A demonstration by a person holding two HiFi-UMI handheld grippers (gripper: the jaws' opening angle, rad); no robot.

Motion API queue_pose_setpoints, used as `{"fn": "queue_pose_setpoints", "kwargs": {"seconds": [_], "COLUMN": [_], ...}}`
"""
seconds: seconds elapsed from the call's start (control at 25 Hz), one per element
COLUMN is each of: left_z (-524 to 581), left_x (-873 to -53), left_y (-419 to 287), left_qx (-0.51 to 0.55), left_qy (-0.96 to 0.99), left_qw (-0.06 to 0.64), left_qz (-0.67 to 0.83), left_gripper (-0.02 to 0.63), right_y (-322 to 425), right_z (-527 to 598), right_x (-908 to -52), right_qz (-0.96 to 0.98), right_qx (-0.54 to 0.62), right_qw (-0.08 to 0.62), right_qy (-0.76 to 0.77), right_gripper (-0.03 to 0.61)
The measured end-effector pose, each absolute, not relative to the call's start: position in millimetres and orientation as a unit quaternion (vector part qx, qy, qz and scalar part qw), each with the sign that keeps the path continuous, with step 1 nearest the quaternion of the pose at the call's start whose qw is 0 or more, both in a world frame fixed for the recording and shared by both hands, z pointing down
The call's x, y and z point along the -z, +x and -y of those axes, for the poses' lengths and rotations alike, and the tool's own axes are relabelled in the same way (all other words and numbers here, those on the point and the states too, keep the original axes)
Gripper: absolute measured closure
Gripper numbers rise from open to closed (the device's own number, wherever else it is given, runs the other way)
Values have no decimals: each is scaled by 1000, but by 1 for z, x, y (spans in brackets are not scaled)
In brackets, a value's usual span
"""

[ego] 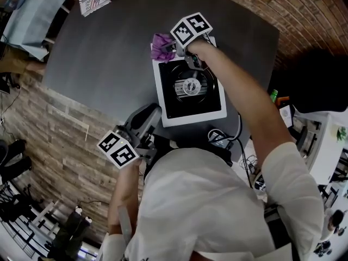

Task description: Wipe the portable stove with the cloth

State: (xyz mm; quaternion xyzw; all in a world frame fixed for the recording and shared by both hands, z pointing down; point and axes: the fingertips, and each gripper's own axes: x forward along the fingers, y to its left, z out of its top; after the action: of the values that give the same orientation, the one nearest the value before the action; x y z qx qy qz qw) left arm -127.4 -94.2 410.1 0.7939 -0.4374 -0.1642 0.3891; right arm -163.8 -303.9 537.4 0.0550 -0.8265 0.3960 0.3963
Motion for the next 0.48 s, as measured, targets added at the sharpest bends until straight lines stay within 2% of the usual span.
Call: {"fn": "queue_pose_setpoints", "kwargs": {"seconds": [0.48], "left_z": [93], "left_x": [-411], "left_y": [-118], "left_qx": [159], "left_qy": [797], "left_qw": [393], "left_qz": [430], "left_gripper": [548], "right_y": [-139], "right_z": [298], "right_x": [-540], "right_qz": [829], "right_qx": [-392], "right_qw": [396], "right_qy": [42], "right_gripper": [471]}}
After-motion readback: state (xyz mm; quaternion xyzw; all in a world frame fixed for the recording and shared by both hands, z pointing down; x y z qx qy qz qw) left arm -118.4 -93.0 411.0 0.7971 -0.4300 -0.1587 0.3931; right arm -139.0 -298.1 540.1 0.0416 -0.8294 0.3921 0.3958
